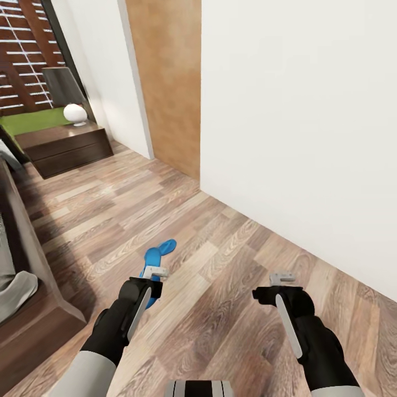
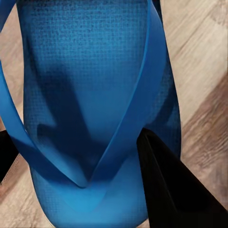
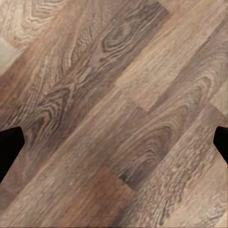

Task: In the bedroom, move the book from the bed onto either nightstand, and place the two sandals side by side next to the bed.

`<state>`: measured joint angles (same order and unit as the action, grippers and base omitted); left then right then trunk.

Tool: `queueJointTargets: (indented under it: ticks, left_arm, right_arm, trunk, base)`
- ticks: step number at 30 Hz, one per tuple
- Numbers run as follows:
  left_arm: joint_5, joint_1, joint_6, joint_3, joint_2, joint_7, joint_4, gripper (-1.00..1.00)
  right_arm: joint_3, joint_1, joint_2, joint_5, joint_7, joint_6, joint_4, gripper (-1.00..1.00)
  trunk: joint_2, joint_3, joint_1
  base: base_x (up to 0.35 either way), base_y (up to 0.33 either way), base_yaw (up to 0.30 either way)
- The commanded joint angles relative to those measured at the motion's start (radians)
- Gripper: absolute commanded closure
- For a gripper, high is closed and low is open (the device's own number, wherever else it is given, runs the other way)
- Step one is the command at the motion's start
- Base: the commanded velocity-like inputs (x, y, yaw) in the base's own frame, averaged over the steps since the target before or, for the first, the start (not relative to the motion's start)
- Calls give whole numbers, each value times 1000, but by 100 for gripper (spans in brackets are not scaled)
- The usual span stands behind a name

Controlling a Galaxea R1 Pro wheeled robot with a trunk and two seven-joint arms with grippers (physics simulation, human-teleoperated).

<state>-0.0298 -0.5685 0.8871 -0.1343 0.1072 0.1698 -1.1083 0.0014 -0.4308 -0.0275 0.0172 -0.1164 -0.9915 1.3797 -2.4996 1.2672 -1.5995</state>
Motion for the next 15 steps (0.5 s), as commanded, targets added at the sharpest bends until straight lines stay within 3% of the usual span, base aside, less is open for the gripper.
queueJointTargets:
  ticks: [1, 7, 15]
  left_arm:
    - [-5, -1, 6, -1, 0, -1, -1, 100]
    - [-5, -1, 4, -2, 1, -1, -1, 100]
    - [-7, -1, 0, -3, 2, 0, -10, 100]
  right_arm:
    - [0, 0, 0, 2, -5, -4, 1, -100]
    - [0, 0, 0, 3, -5, -4, 1, -100]
    - [0, 0, -1, 3, -4, -4, -1, -100]
  trunk:
    - [0, 1, 0]
    - [0, 1, 0]
    - [0, 1, 0]
  base:
    - [331, -150, 235]
    - [276, -194, 235]
    - [43, -144, 235]
